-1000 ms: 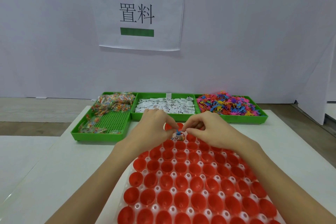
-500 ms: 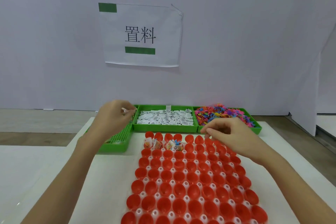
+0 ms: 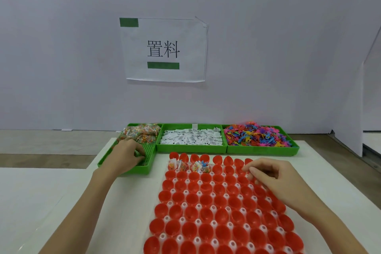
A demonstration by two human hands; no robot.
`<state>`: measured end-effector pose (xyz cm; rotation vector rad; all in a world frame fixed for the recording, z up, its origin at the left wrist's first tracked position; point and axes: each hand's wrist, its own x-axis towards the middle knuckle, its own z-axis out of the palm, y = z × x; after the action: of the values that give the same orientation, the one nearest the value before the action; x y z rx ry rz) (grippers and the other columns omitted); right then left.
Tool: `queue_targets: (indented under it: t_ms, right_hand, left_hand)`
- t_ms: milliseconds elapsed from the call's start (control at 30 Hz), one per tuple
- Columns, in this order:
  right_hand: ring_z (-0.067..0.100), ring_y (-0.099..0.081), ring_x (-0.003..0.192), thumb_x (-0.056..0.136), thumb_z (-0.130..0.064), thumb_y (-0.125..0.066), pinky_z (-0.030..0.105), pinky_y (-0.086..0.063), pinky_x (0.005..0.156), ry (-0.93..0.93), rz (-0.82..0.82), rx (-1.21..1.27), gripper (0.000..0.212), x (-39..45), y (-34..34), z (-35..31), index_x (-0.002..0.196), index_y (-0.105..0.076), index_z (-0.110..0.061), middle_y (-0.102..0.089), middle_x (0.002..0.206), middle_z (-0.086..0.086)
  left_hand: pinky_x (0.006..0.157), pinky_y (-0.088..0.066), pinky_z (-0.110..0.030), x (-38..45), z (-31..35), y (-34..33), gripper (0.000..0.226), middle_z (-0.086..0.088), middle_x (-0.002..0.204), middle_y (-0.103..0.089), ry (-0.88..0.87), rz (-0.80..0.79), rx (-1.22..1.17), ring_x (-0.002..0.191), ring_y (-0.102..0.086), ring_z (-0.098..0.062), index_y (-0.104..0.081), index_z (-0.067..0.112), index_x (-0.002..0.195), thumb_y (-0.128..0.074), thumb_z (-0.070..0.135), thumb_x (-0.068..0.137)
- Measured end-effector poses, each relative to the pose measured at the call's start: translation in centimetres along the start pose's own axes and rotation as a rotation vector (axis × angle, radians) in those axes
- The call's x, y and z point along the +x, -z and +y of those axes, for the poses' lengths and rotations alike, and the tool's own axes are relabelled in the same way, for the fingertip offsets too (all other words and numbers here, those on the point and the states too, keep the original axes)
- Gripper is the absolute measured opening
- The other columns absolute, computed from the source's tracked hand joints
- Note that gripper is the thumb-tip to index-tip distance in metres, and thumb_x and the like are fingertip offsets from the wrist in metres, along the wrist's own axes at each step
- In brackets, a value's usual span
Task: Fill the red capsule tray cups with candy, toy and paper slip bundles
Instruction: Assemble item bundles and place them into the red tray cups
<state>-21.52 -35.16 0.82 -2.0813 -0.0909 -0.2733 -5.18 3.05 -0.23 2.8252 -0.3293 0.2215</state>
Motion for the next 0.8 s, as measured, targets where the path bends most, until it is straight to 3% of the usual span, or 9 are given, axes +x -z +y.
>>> queue_targets:
  t_ms: [67,167,267,333,400,567,700,800]
  right_hand:
    - [0.007,-0.072,0.083,0.098,-0.013,-0.064,0.014,-0.053,0.074,0.003,0.006,-0.018,0.026,-0.1,0.0,0.1,0.091,-0.080,-0.032,-0.077,0.082,-0.005]
    - [0.007,-0.072,0.084,0.098,-0.014,-0.064,0.019,-0.053,0.077,-0.008,0.015,-0.028,0.025,-0.1,0.0,0.2,0.091,-0.080,-0.032,-0.077,0.082,-0.006]
    - [0.007,-0.072,0.083,0.098,-0.014,-0.065,0.016,-0.054,0.074,-0.001,0.021,-0.019,0.026,-0.1,0.1,0.3,0.089,-0.080,-0.033,-0.077,0.082,-0.005]
    - [0.008,-0.072,0.082,0.098,-0.014,-0.065,0.013,-0.053,0.074,0.006,0.020,-0.017,0.027,-0.2,0.1,0.4,0.088,-0.080,-0.034,-0.077,0.081,-0.004]
    - [0.008,-0.072,0.083,0.098,-0.014,-0.065,0.015,-0.054,0.075,0.005,0.016,-0.017,0.028,-0.2,0.0,0.4,0.087,-0.080,-0.036,-0.077,0.082,-0.005]
    - [0.008,-0.073,0.084,0.098,-0.014,-0.064,0.023,-0.057,0.078,0.012,0.016,-0.044,0.033,-0.2,-0.1,0.5,0.087,-0.078,-0.041,-0.078,0.085,-0.006]
    - [0.008,-0.073,0.083,0.098,-0.014,-0.064,0.016,-0.055,0.077,0.012,0.016,-0.038,0.034,-0.3,0.0,0.3,0.088,-0.078,-0.043,-0.077,0.083,-0.006]
    - [0.007,-0.072,0.082,0.098,-0.013,-0.064,0.013,-0.053,0.076,0.013,0.015,-0.034,0.033,-0.4,-0.2,0.1,0.087,-0.079,-0.040,-0.077,0.082,-0.005]
  left_hand:
    - [0.067,-0.042,-0.018,0.0,0.3,0.5,0.008,0.003,0.097,-0.077,-0.009,-0.003,0.015,0.073,-0.059,-0.002,-0.082,0.020,0.093,-0.075,0.025,0.092]
    - [0.071,-0.042,-0.020,-0.2,0.2,1.9,0.016,0.008,0.093,-0.074,0.013,-0.163,0.070,0.076,-0.059,-0.002,-0.083,0.023,0.095,-0.073,0.036,0.093]
    - [0.061,-0.040,-0.009,-0.1,0.0,3.0,0.005,0.014,0.087,-0.076,0.017,-0.226,0.092,0.071,-0.057,0.008,-0.081,0.029,0.081,-0.081,0.031,0.086]
    - [0.055,-0.039,-0.005,-0.2,0.2,3.1,0.014,0.009,0.082,-0.076,0.026,-0.228,0.083,0.069,-0.060,0.005,-0.075,0.028,0.073,-0.083,0.024,0.084]
    - [0.057,-0.042,-0.010,-0.4,0.5,3.3,0.012,0.005,0.082,-0.074,0.030,-0.209,0.090,0.072,-0.062,-0.002,-0.074,0.022,0.077,-0.083,0.021,0.083]
    - [0.075,-0.054,-0.034,-0.9,2.4,5.6,0.009,-0.001,0.081,-0.071,-0.051,0.107,0.004,0.081,-0.068,-0.020,-0.069,0.011,0.084,-0.076,0.012,0.090]
    - [0.068,-0.057,-0.033,-2.0,4.7,7.7,0.013,0.005,0.074,-0.073,-0.137,0.359,-0.227,0.068,-0.070,-0.011,-0.065,0.018,0.085,-0.076,0.014,0.090]
    - [0.064,-0.059,-0.032,-3.1,6.2,6.9,0.009,0.008,0.078,-0.073,-0.134,0.481,-0.393,0.064,-0.071,-0.008,-0.065,0.019,0.097,-0.071,0.012,0.094]
